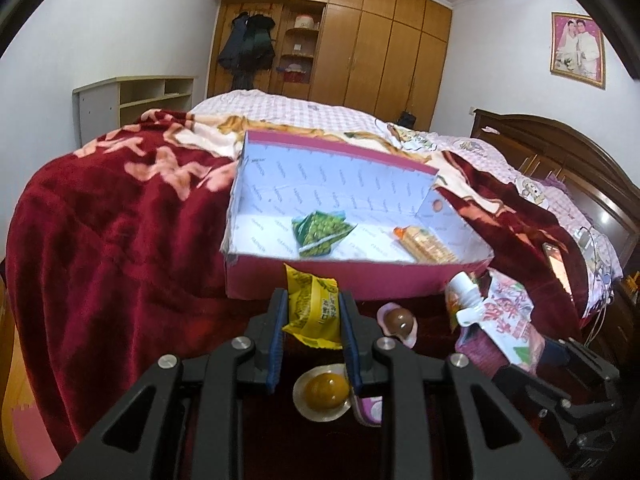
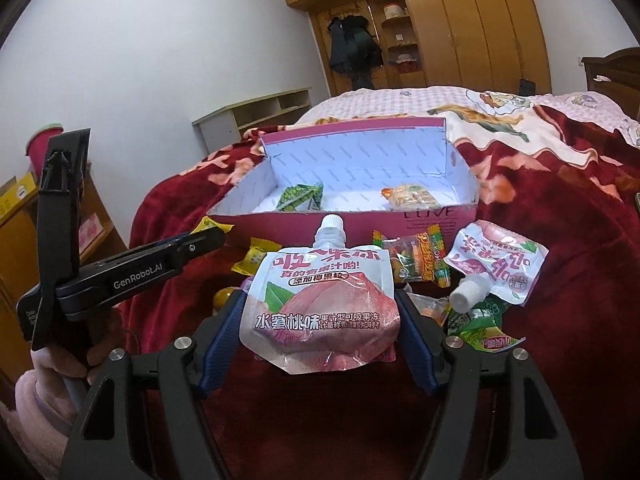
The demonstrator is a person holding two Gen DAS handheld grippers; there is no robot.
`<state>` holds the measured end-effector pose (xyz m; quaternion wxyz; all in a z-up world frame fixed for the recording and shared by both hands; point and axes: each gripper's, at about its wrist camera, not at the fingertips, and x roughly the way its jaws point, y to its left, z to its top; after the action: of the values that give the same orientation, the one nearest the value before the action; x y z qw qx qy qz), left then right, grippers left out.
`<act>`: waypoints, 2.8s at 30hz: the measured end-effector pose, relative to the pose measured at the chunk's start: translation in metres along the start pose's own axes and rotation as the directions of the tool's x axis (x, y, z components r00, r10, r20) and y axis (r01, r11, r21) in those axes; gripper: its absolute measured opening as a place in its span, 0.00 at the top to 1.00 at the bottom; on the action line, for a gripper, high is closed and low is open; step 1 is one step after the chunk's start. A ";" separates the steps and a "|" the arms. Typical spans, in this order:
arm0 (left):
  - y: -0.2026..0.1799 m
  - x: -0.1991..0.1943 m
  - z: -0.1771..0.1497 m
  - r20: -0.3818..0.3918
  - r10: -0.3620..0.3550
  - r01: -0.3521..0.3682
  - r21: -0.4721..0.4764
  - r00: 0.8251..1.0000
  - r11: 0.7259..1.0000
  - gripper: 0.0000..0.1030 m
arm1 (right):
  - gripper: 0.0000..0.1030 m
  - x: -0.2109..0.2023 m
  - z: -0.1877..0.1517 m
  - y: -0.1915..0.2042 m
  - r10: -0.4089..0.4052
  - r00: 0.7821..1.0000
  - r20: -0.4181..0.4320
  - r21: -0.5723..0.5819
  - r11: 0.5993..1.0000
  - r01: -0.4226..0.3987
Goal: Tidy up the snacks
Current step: 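Lift the yellow packet into the pink box and open the left tool while the right tool carries the pouch, then lower the peach jelly pouch into the pink box and open the right tool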
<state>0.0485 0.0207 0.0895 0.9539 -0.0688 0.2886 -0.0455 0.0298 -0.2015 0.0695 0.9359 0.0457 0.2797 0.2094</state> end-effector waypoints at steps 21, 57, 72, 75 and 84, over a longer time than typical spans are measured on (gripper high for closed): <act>-0.002 0.050 0.054 0.050 0.019 -0.021 0.041 0.999 0.999 0.75 | 0.29 0.003 0.024 -0.006 0.001 0.999 0.040 0.001 1.000 -0.001; 0.012 0.125 0.065 -0.030 0.110 -0.110 0.032 0.993 0.993 0.65 | 0.29 0.054 0.082 -0.061 -0.086 0.996 0.029 0.028 0.996 0.085; 0.012 0.126 0.064 -0.025 0.117 -0.116 0.034 0.993 0.993 0.65 | 0.29 0.122 0.122 -0.099 -0.060 0.996 -0.070 0.115 0.991 0.068; 0.012 0.126 0.064 -0.026 0.119 -0.119 0.034 0.992 0.992 0.65 | 0.29 0.131 0.126 -0.105 -0.035 0.994 -0.103 0.156 0.986 0.051; 0.012 0.126 0.063 -0.026 0.120 -0.119 0.033 0.992 0.992 0.64 | 0.28 0.128 0.129 -0.103 -0.056 0.994 -0.099 0.141 0.987 0.070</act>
<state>0.1884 0.0236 0.0714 0.9517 -0.0355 0.3049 0.0063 0.2341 -0.2377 0.0920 0.9220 0.0947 0.3393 0.1607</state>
